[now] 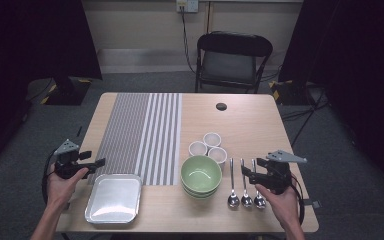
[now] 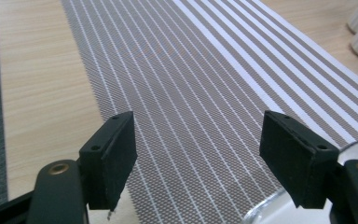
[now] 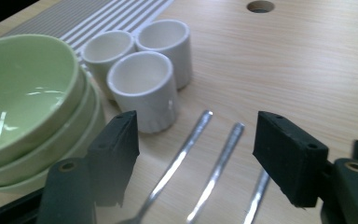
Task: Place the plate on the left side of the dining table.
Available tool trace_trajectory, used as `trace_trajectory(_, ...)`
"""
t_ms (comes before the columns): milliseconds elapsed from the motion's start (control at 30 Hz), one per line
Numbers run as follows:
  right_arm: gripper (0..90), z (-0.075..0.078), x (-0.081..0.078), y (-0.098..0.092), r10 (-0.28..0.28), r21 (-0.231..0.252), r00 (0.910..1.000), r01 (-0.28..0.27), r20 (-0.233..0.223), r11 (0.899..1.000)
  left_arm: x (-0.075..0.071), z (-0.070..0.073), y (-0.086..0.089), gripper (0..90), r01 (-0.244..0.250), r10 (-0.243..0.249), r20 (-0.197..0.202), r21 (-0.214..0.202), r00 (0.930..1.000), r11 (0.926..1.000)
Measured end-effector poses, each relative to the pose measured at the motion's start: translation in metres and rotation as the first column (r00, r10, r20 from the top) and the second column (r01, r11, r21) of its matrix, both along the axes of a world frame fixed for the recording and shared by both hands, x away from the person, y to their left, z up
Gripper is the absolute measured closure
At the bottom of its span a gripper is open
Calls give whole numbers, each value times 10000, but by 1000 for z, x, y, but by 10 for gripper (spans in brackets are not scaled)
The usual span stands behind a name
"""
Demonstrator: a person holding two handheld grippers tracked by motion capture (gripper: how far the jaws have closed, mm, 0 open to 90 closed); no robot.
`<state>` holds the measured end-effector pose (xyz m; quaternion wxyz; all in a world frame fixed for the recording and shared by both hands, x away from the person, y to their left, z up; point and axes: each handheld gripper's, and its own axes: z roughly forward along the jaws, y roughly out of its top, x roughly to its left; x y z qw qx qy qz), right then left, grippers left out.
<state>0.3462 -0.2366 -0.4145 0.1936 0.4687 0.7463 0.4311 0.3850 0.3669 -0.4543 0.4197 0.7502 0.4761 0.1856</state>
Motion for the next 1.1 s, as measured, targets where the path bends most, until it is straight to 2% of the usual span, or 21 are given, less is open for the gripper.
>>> trace_trajectory(167, 350, 7, 2, 17, 69, 245, 9999, -72, 104, 9997, -6, 3, -2, 303, 266, -266, -117, 10, 9996, 9996)
trace_trajectory(200, 356, 8, 2, 20, 145, 323, 9998, -148, 99, 9994, -8, 4, -2, 303, 277, -276, -133, 77, 9995, 9996)
trace_trajectory(267, 366, 11, 3, 28, 411, 379, 9991, -413, 68, 9984, -11, 6, -1, 303, 424, -425, -110, -61, 9990, 9991)
trace_trajectory(333, 371, 15, 3, 36, 559, 382, 9984, -561, 70, 9977, -14, 10, 0, 311, 602, -602, -5, -197, 9982, 9980)
trace_trajectory(400, 371, 18, 3, 44, 691, 380, 9976, -692, 38, 9969, -19, 15, -1, 321, 833, -822, 298, -367, 9962, 9959)
trace_trajectory(433, 371, 20, 4, 50, 783, 373, 9968, -788, 140, 9962, -20, 18, -2, 322, 1199, -1170, 467, -626, 9920, 9908)
trace_trajectory(467, 374, 23, 4, 56, 1021, 531, 9947, -1025, 103, 9933, -22, 19, -3, 320, 1273, -1238, 521, -714, 9909, 9893)
trace_trajectory(533, 374, 25, 5, 64, 1174, 640, 9930, -1177, 83, 9910, -23, 21, -6, 325, 1379, -1351, 578, -475, 9891, 9893)
trace_trajectory(600, 370, 29, 6, 75, 1662, 854, 9860, -1664, 95, 9823, -23, 22, -8, 322, 1458, -1436, 536, -392, 9882, 9885)
trace_trajectory(700, 367, 31, 8, 92, 2142, 712, 9767, -2144, 96, 9742, -24, 23, -9, 321, 1464, -1465, 439, 52, 9882, 9892)
trace_trajectory(833, 365, 34, 11, 119, 2934, 670, 9560, -2931, 45, 9537, -29, 23, -9, 318, 1417, -1422, 384, 135, 9891, 9898)
trace_trajectory(967, 378, 36, 14, 141, 3362, 753, 9417, -3361, 116, 9388, -34, 19, -8, 320, 1342, -1334, 393, -173, 9903, 9908)
trace_trajectory(1033, 392, 38, 15, 153, 3663, 814, 9303, -3666, 188, 9268, -35, 18, -6, 320, 1276, -1265, 372, -277, 9913, 9914)
trace_trajectory(1067, 402, 39, 15, 157, 3737, 841, 9273, -3741, 204, 9236, -35, 18, -5, 320, 1321, -1311, 400, -233, 9906, 9910)
trace_trajectory(1100, 412, 40, 16, 161, 3815, 868, 9241, -3821, 239, 9201, -36, 18, -4, 320, 1361, -1345, 427, -375, 9900, 9900)
